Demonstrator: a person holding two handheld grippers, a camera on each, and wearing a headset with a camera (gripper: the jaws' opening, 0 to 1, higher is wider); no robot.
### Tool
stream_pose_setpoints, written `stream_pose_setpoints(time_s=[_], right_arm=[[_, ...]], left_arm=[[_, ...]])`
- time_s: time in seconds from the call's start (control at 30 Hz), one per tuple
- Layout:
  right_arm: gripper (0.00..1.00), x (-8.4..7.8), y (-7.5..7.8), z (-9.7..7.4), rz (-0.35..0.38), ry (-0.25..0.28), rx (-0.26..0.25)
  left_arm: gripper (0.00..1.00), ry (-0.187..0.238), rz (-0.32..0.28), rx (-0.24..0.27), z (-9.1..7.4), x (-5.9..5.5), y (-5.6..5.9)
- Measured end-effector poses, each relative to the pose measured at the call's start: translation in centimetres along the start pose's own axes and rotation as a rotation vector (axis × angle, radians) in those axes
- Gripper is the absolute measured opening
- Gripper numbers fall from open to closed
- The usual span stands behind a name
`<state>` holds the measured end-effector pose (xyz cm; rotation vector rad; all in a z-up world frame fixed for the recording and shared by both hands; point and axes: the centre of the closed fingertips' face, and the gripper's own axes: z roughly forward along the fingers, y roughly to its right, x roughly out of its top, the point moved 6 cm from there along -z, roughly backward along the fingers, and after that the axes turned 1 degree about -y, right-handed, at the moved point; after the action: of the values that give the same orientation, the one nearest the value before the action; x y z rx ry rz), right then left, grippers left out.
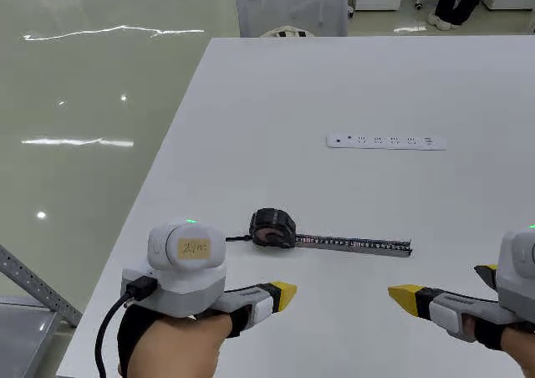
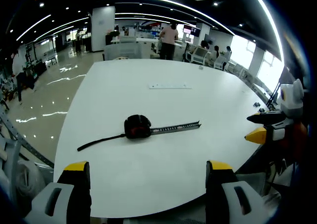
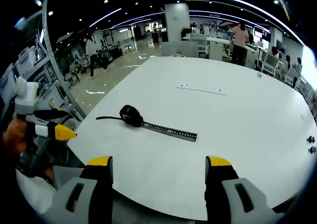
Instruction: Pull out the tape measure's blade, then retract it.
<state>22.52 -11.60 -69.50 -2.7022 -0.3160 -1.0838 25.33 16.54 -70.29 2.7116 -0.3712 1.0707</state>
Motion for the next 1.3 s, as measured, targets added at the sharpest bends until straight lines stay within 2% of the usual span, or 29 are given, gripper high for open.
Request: stream_pose_setpoints(time_s=[0.2, 0.4, 0.8, 1.0, 1.3], right_arm=[[0.76, -0.7, 0.5, 0.5, -0.025, -0.006, -0.008], [0.76, -0.5, 0.9, 1.0, -0.043, -0.016, -0.001], [0.76, -0.5, 2.2, 2.2, -0.068, -0.040, -0.003], [0.75, -0.4, 2.3, 2.4, -0.071, -0.044, 0.000], [0.74, -0.1, 3.0, 4.0, -0.105, -0.067, 0.016]], left_arm=[[0.94, -0.001, 0.002, 0.003, 0.3, 0.2, 0.2], [0.94, -0.003, -0.013, 0.024, 1.0, 0.4, 0.1], [0.93, -0.008, -0.022, 0.031, 2.2, 0.9, 0.5], [0.93, -0.010, -0.021, 0.031, 2.5, 1.1, 0.6], [0.92, -0.016, -0.022, 0.038, 4.2, 1.7, 0.7]])
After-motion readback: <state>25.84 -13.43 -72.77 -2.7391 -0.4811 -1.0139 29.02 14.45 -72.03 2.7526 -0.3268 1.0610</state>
